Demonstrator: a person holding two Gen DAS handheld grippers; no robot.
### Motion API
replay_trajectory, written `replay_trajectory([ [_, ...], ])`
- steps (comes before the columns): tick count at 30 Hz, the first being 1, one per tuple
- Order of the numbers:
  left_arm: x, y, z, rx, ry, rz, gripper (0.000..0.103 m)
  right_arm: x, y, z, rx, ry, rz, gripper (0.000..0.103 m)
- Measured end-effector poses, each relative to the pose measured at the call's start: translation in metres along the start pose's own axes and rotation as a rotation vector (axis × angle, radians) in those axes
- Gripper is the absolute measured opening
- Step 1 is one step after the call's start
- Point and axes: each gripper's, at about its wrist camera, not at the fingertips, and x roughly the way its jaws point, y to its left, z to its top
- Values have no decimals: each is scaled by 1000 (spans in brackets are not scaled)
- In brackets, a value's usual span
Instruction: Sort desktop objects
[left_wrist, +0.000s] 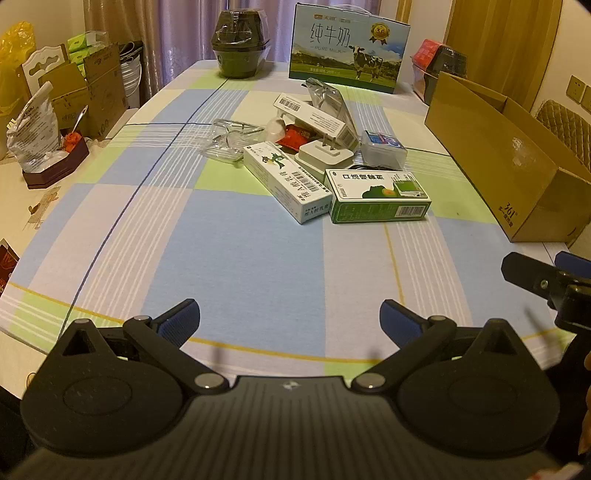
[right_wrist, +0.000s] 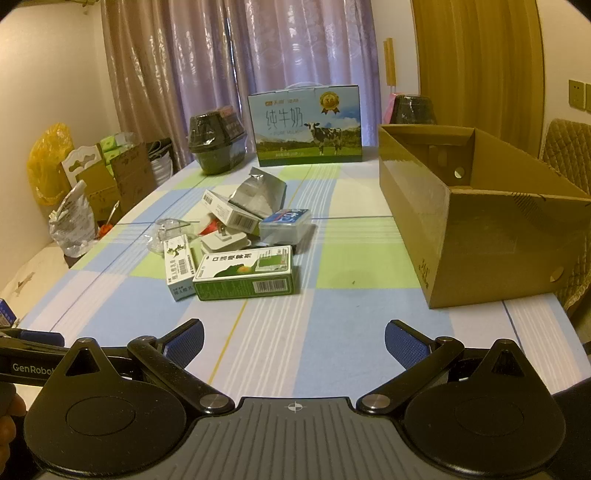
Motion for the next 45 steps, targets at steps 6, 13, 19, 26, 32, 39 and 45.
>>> replay_trajectory([
  [6,0,0,0,-1,1,1,102,0,0,0,-5,2,5,101],
  [13,-1,-1,0,-5,2,2,102,0,0,0,-7,3,8,101],
  [19,0,-1,0,-6,3,3,102,1,1,-2,-9,6,10,101],
  [26,0,0,0,-8,5,5,102,2,1,-4,-12,10,11,101],
  [32,0,-1,-1,-10,5,5,102,3,1,-5,-13,12,13,101],
  [39,0,0,-1,-11,5,7,102,3,2,-5,-18,14,17,101],
  [45,1,3,1,-19,9,17,102,2,1,5,-15,17,48,101],
])
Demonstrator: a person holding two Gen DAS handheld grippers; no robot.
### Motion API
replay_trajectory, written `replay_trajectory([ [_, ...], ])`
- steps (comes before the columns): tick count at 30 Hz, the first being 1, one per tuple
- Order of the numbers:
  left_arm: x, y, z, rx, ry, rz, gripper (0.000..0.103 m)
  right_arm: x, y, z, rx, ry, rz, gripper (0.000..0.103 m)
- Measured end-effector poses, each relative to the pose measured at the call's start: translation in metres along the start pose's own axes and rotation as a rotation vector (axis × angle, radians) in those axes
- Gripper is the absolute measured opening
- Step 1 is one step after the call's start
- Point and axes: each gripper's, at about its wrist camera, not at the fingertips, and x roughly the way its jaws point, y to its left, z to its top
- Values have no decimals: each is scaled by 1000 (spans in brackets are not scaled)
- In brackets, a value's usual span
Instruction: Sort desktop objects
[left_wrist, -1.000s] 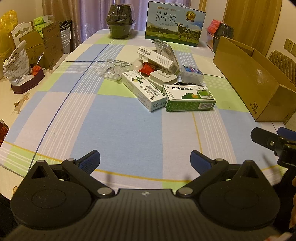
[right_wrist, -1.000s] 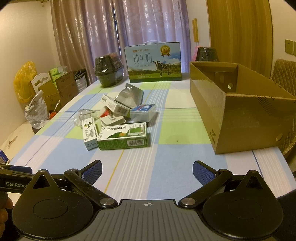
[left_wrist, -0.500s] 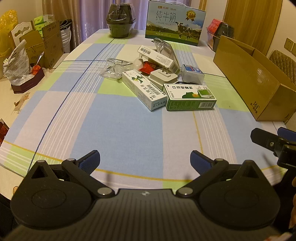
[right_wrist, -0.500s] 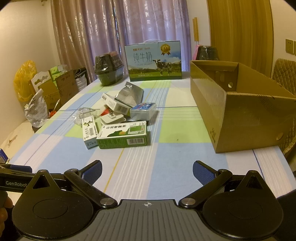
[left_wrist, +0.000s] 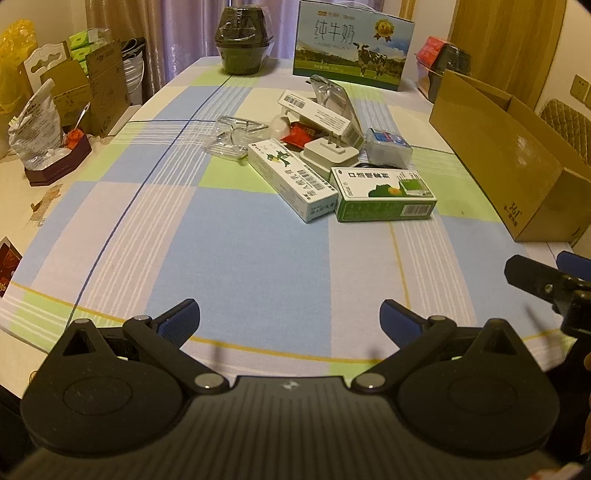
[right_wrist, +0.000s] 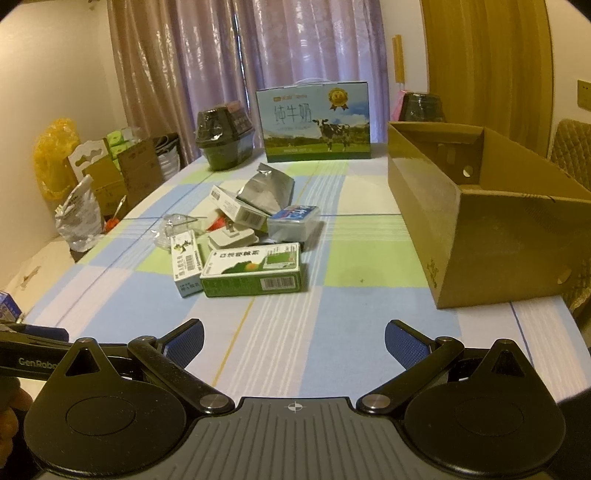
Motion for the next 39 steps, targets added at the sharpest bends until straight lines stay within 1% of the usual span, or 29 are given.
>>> replay_trajectory([
  [2,1,3,2,-10,0,-1,102,1,0,8,-11,0,20,101],
  [4,1,5,7,-3,-6,-8,102,3,2,17,-53,-8,58,101],
  [6,2,6,12,-1,-17,-8,102,5,7,24,-122,-30,86,101],
  [9,4,8,21,4,-42,-9,102,15,14,35,-251,-41,94,101],
  [13,14,12,35,25,-54,-7,102,36,18,49,-395,-15,113,101],
  [18,32,19,53,63,-59,4,102,69,24,52,-576,45,186,101],
  [19,36,20,57,75,-59,5,102,75,25,52,-607,44,207,98],
  [20,40,20,60,82,-59,6,102,84,27,51,-630,60,229,90],
  [22,48,23,65,92,-58,-1,102,100,31,50,-694,98,256,83],
  [25,60,26,72,105,-51,-17,102,122,36,49,-782,126,279,82],
  [29,72,28,76,118,-46,-31,102,147,35,52,-840,161,303,82],
  [33,83,32,76,104,-33,-50,102,172,31,60,-852,202,306,81],
  [37,91,33,74,93,-16,-71,102,183,32,58,-887,251,340,81],
  [39,93,32,75,89,-13,-81,102,186,31,55,-895,278,348,76],
])
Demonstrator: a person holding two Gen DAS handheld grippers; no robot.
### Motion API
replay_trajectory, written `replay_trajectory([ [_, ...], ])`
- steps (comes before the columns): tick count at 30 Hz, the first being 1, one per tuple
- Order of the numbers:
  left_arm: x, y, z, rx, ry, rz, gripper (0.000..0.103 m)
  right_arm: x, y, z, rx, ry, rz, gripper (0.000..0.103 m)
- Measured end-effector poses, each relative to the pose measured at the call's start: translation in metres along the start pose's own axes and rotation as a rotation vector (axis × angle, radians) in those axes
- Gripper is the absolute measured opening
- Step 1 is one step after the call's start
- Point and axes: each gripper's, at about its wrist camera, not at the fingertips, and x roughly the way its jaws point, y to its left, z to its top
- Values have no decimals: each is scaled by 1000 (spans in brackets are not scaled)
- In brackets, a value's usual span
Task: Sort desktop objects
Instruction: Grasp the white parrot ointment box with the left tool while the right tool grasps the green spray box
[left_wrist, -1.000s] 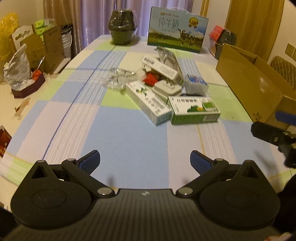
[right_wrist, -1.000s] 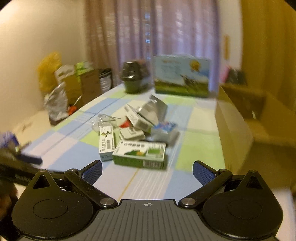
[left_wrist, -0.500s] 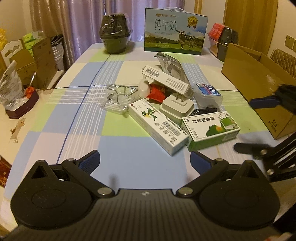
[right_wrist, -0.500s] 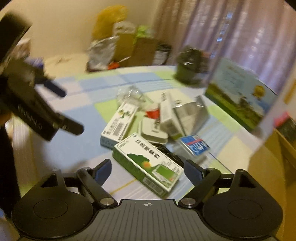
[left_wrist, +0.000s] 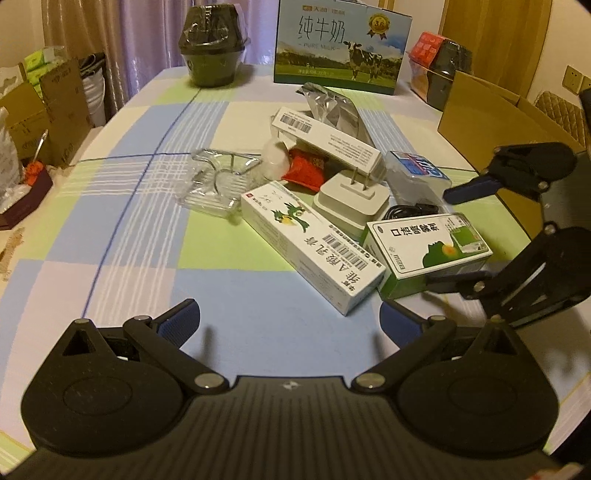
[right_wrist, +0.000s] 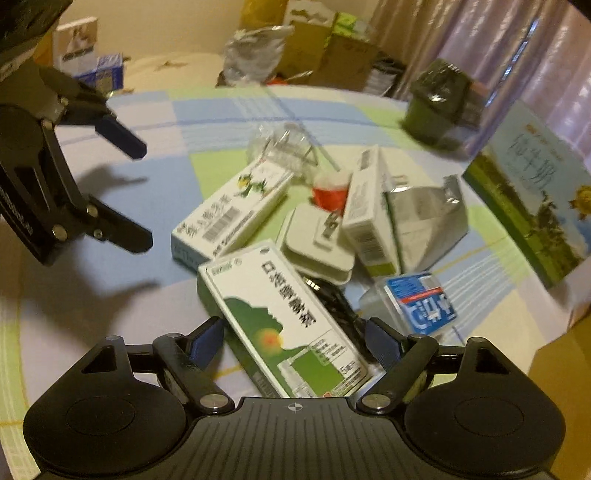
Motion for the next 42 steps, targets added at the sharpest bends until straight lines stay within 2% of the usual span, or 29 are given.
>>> replay_trajectory([
  [3,1,-1,2,-3,-10,-9,102,-5,-2,-2,56,-4,-12,70],
  [4,1,-2,3,-5,-15,-12,102,-8,-2,-3,85,-13,-14,65],
  [5,1,-2,4,-8,-19,-13,102,-13,-3,-3,124,-23,-14,53],
  [6,2,-3,6,-12,-23,-14,102,-19,-4,-3,183,-22,-21,47],
  [7,3,-4,8,-16,-28,-14,102,-24,-6,-3,252,-20,-32,30],
  [8,3,-5,10,-20,-33,-13,102,-27,-8,-4,309,-23,-35,2],
  [9,5,-7,12,-24,-39,-12,102,-30,-9,-7,363,-21,-49,0],
  [12,11,-12,20,-23,-55,-9,102,-35,-9,-13,444,-21,-102,0],
  [14,16,-16,22,-18,-59,-5,102,-40,-7,-16,438,-33,-134,1],
  [15,19,-17,23,-18,-56,-1,102,-41,-8,-17,420,-36,-152,5],
  [16,23,-17,24,-23,-52,5,102,-41,-9,-18,400,-35,-165,35],
  [17,27,-17,25,-28,-47,12,102,-41,-9,-20,386,-37,-172,81],
  [18,30,-18,25,-33,-41,21,101,-42,-9,-21,368,-58,-181,92],
  [19,34,-17,26,-34,-34,27,95,-43,-9,-24,348,-76,-175,93],
  [23,42,-17,27,-17,-8,20,86,-28,-16,-25,280,-59,-133,93],
  [25,43,-17,26,12,11,24,72,-18,-19,-22,243,-46,-109,93],
  [27,43,-17,24,29,28,24,63,-9,-21,-20,234,-49,-72,93],
  [28,42,-16,22,35,36,21,56,-4,-23,-19,239,-47,-51,91],
  [29,42,-15,21,38,40,23,52,1,-25,-19,250,-36,-43,81],
  [31,37,-16,18,59,43,36,38,2,-27,-19,291,-23,-47,79],
  [35,25,-18,10,90,44,40,36,-16,-13,-24,383,-12,-60,59],
  [39,12,-25,-5,124,48,32,34,-42,11,-37,607,8,-114,55],
  [42,-2,-32,-18,138,50,15,34,-61,32,-48,733,-18,-107,54],
])
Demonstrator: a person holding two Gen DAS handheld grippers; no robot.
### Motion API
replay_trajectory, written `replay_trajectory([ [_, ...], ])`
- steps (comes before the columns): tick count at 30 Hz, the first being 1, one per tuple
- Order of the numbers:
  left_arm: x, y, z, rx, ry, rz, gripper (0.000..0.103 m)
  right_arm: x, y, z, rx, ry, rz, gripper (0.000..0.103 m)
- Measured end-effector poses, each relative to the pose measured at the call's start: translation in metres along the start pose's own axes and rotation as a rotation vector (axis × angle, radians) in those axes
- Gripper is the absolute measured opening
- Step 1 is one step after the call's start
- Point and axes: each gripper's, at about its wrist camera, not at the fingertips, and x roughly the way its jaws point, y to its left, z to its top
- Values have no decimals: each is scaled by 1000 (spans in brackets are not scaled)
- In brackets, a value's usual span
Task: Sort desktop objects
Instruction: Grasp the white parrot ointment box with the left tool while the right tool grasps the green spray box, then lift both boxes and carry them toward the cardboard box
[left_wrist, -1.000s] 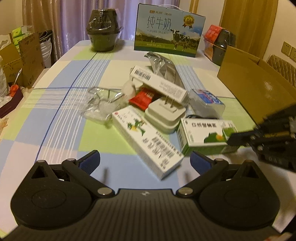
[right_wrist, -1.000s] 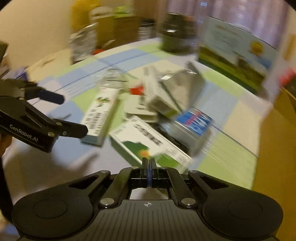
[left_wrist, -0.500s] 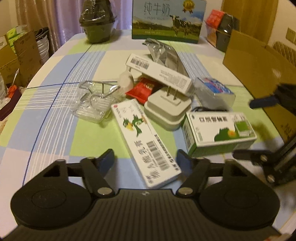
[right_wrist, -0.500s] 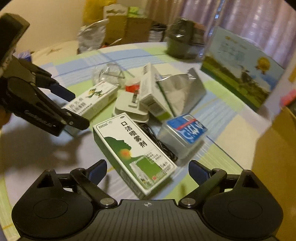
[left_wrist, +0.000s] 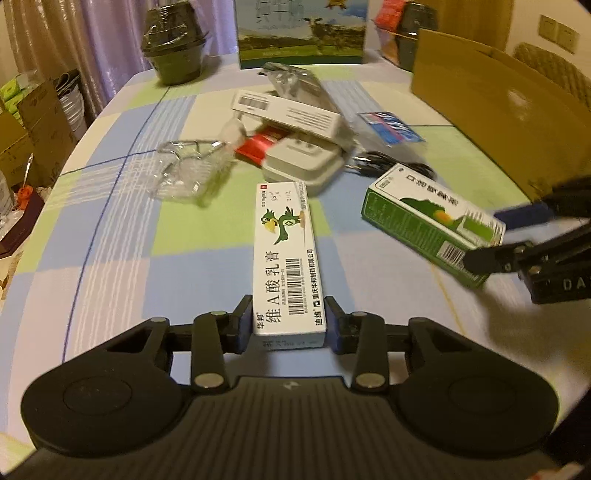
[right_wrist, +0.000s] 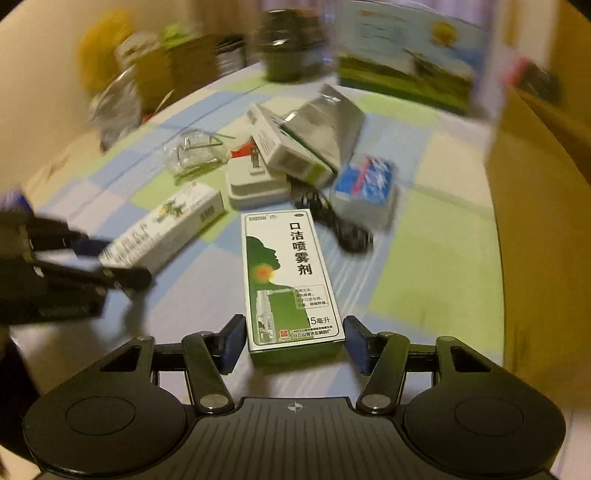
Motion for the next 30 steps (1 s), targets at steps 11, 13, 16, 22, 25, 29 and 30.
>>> replay_trajectory([
  [11,-16,-9,-22,-20,-55,2,50,-16,19,-34,-24,-141,-56,71],
  [13,-11,-11,-17,-8,-65,3,50,-14,17,-35,-15,-152,-53,71],
  [16,-1,-10,-12,-12,-50,-20,49,-9,14,-34,-15,-166,-57,71],
  [22,9,-10,-7,-15,-67,-15,46,2,16,-27,-26,-179,-56,71],
  [25,10,-7,-6,-32,-70,-8,43,9,21,-20,-50,-182,-63,71],
  [29,12,-7,-5,-34,-78,0,43,19,23,-12,-54,-172,-68,71],
  [30,12,-7,-5,-34,-79,1,44,21,24,-10,-53,-168,-76,71],
])
